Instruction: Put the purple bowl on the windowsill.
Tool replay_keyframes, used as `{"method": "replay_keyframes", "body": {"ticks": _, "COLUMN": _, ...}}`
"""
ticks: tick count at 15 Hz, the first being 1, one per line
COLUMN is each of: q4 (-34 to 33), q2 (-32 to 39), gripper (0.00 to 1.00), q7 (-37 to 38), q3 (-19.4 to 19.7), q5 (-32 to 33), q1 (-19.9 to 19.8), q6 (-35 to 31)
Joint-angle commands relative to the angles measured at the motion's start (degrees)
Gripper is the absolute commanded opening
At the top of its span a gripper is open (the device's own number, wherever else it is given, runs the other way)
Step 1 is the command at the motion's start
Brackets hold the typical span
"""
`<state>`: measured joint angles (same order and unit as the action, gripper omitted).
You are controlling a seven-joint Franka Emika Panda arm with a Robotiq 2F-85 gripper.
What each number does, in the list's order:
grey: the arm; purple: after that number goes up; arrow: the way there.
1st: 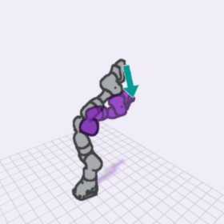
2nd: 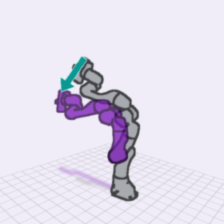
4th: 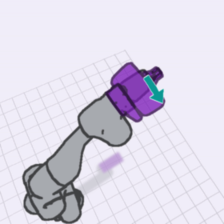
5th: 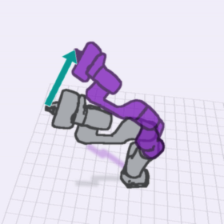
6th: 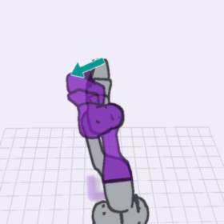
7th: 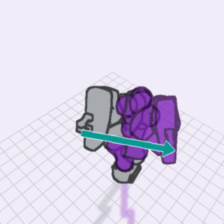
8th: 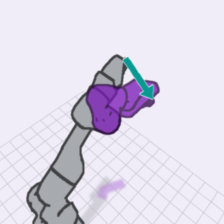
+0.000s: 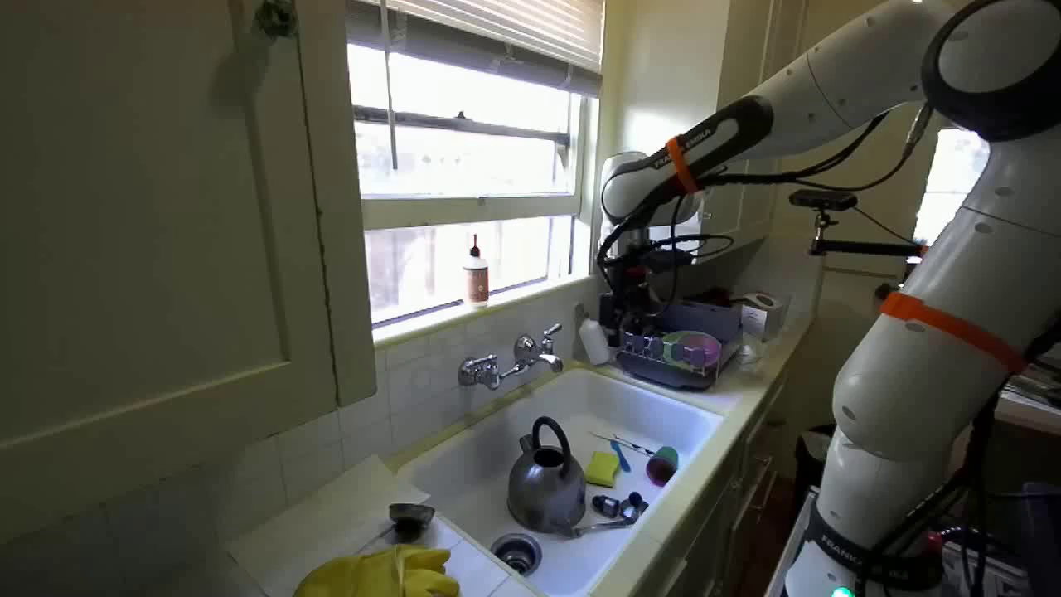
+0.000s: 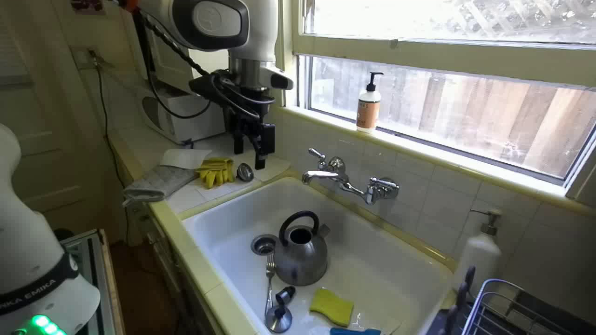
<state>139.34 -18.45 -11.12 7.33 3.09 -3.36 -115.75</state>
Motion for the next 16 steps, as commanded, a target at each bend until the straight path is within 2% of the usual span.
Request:
{"method": "replay_keyframes", "body": {"ticks": 1, "q4": -0.1, "q2": 0.0, "gripper": 1.0, "q7": -0.1, "q3": -0.3, "q5": -0.1, "q1": -0.3, "q6": 0.1}}
{"method": "replay_keyframes", "body": {"ticks": 6, "q4": -0.1, "q2": 0.0, "gripper": 1.0, "q7": -0.1, "q3": -0.3, "q5": -0.1, "q1": -0.3, "q6": 0.1}}
{"method": "replay_keyframes", "body": {"ticks": 9, "q4": -0.9, "q2": 2.9, "gripper": 1.0, "q7": 6.7, "q3": 0.7, "q5": 1.6, "q1": -3.5, "q6": -4.4}}
{"method": "replay_keyframes", "body": {"ticks": 16, "q4": -5.8, "q2": 13.5, "gripper": 1.0, "q7": 12.9, "q3": 7.3, "q5": 0.7, "q1": -11.9, "q6": -20.1}}
